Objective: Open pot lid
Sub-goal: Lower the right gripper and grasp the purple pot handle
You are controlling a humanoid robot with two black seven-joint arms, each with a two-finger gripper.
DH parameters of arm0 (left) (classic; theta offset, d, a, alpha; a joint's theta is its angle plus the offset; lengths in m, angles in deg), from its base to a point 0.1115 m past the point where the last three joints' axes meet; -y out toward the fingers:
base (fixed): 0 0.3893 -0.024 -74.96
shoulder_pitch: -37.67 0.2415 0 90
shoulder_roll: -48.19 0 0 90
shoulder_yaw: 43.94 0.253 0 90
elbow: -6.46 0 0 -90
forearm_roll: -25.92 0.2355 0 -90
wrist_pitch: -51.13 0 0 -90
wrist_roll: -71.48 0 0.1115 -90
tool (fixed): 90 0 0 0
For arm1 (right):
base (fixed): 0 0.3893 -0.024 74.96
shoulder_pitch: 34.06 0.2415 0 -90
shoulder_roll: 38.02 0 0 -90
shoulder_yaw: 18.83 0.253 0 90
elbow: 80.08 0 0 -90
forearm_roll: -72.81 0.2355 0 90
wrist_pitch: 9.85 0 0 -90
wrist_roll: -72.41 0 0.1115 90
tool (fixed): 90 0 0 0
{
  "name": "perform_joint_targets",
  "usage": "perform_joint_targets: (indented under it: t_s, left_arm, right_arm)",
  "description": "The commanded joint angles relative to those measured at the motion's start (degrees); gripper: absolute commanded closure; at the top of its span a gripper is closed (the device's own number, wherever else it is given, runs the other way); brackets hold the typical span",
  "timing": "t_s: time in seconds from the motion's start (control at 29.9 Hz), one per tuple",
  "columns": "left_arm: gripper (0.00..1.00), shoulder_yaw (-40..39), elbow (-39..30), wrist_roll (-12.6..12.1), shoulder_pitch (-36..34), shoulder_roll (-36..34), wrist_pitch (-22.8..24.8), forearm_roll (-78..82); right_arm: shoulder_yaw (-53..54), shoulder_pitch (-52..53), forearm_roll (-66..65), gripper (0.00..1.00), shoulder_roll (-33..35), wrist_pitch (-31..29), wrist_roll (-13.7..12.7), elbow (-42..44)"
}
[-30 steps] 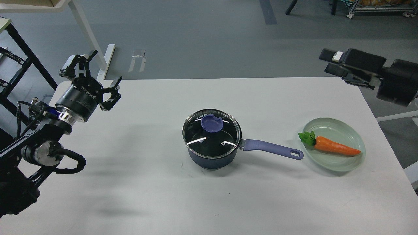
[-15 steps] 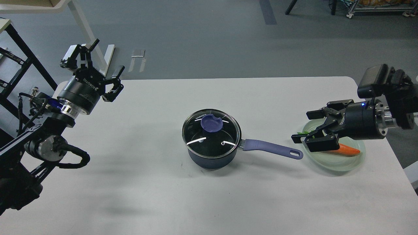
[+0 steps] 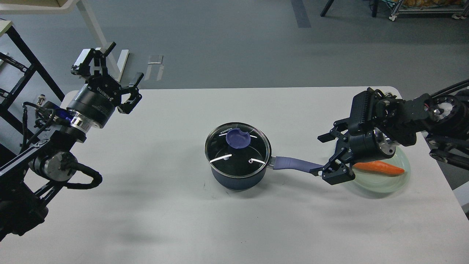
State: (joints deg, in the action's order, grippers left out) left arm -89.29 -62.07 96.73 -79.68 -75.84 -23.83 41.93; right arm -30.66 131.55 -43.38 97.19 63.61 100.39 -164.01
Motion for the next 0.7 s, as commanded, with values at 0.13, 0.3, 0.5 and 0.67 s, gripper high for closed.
perform_joint_targets:
  t_s: [0.13, 0.3, 0.5, 0.67]
  left_arm:
    - [0.01, 0.0, -0.6, 0.0, -0.2, -0.1, 0.0, 0.1]
    - [0.01, 0.0, -0.8, 0.0, -0.2, 0.2, 0.0, 0.1]
    - [0.01, 0.0, -1.9, 0.0, -0.2, 0.4, -0.5, 0.6]
    - [0.01, 0.1, -2.2, 0.0, -0.2, 0.4, -0.5, 1.5]
  right_arm:
    - [-2.1, -2.0, 0.1, 0.04, -2.3, 0.8, 0.0, 1.8]
    - [-2.2, -3.7, 0.0, 0.07, -2.3, 2.8, 0.0, 2.0]
    - [-3.4, -4.2, 0.0, 0.21, -2.3, 4.9, 0.0, 2.7]
    - [-3.4, -4.3, 0.0, 0.35, -2.3, 5.3, 0.0, 3.3]
